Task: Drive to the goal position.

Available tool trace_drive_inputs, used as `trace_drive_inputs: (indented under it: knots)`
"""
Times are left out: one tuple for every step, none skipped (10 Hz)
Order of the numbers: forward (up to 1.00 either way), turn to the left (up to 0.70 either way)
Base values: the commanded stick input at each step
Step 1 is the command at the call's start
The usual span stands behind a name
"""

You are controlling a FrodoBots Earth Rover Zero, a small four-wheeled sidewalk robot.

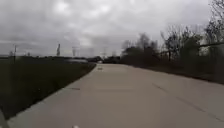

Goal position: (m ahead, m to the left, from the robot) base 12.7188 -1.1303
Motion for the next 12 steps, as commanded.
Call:
trace_drive_inputs:
  knots:
    - [1.0,0.0]
    - [1.0,0.0]
    - [1.0,0.0]
    - [1.0,0.0]
    - [1.0,0.0]
    - [1.0,0.0]
    - [1.0,0.0]
    - [1.0,0.0]
    - [1.0,0.0]
    - [1.0,0.0]
    - [1.0,0.0]
    - [1.0,0.0]
